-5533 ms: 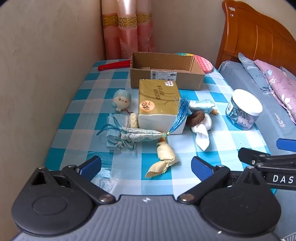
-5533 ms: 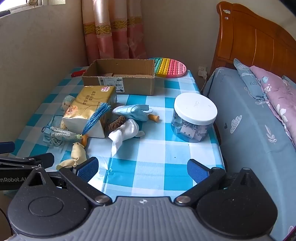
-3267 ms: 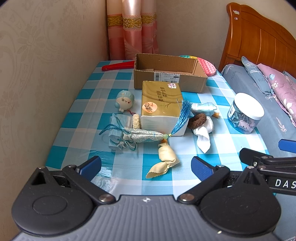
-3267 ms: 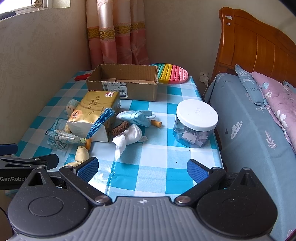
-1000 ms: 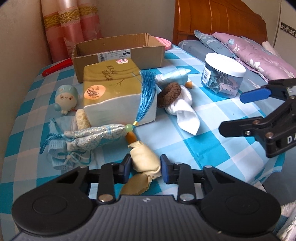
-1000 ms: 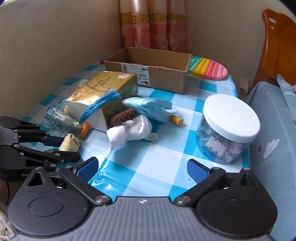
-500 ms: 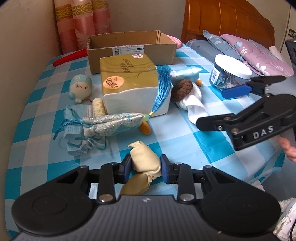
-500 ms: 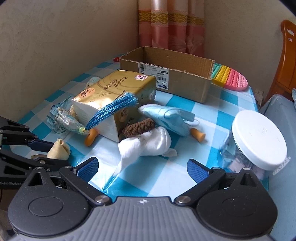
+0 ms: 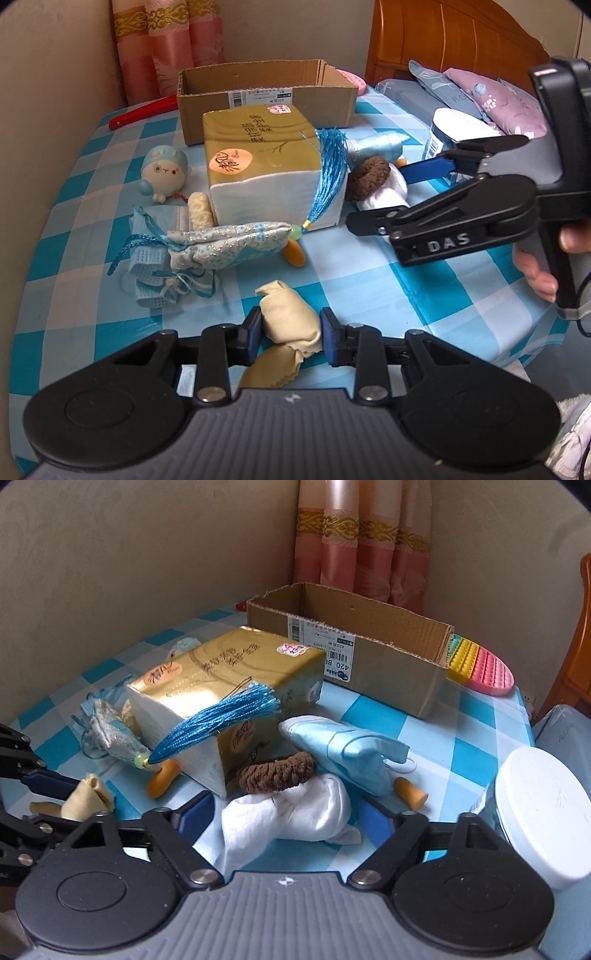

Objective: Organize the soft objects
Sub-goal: 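Grasp the beige cloth with the left gripper while the right gripper grasps the white sock, then carry the beige cloth and white sock into the cardboard box and release both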

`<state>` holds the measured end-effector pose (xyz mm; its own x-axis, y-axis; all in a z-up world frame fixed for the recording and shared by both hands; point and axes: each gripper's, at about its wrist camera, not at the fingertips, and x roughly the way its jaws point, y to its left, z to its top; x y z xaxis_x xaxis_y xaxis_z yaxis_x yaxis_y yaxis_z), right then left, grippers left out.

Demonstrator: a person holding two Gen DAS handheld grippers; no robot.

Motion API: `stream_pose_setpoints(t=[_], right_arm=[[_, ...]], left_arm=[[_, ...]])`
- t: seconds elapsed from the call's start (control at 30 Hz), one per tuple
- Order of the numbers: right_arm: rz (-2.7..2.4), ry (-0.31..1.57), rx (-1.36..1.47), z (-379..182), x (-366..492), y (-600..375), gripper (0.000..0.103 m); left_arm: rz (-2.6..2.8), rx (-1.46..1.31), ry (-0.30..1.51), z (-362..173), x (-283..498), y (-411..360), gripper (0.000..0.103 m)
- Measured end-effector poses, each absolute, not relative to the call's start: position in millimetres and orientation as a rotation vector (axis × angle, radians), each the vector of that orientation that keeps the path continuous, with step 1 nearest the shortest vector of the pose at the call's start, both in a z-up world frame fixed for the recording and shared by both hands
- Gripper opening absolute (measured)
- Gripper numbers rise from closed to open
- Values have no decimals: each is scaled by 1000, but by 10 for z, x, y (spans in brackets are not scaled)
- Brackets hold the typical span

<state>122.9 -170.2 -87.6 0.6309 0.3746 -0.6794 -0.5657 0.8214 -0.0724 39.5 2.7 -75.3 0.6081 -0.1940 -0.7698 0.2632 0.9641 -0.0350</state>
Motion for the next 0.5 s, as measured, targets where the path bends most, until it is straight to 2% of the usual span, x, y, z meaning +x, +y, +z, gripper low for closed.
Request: stream_pose_setpoints(t=[0.1, 0.17, 0.5], right_arm=[[535, 718, -304, -908, 1236, -1682, 67], [535, 723, -300, -903, 1208, -1690, 62], [504, 810, -359, -802, 1006, -1685, 61]], left_arm=[[-264, 85, 879, -751, 394, 27, 31], [-263, 86, 880, -750, 395, 28, 31], [-262, 101, 898, -720, 392, 17, 31]])
